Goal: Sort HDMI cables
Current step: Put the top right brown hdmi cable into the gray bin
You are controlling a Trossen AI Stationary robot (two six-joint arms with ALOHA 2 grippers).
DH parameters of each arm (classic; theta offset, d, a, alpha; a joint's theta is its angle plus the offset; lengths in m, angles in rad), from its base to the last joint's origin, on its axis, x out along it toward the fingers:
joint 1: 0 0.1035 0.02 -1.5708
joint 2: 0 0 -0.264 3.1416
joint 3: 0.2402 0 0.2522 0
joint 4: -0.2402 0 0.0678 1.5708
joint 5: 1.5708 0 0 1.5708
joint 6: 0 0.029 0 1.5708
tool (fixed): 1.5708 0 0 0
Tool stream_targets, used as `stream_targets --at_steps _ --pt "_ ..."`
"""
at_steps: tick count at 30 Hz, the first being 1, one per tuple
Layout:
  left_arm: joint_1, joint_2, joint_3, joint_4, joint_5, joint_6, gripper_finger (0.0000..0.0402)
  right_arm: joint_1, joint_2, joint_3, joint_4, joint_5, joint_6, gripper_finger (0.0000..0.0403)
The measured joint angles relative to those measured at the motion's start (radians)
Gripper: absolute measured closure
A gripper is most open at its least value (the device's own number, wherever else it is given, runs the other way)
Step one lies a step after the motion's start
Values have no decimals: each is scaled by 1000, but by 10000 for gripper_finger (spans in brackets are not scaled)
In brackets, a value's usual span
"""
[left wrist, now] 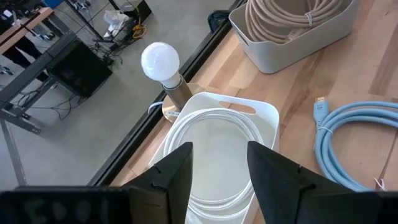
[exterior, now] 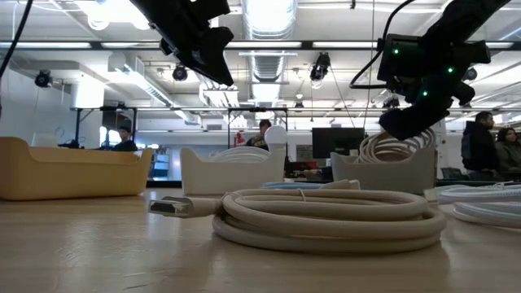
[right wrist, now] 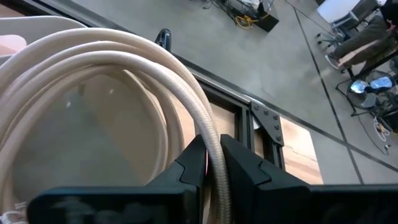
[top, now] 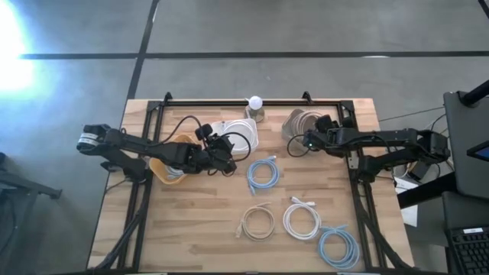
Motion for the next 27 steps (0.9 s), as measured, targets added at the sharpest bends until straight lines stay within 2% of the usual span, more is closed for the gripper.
stream_targets --at_steps 27 --pt "0 0 0 0 0 -3 238 -26 0 6 27 -25 15 362"
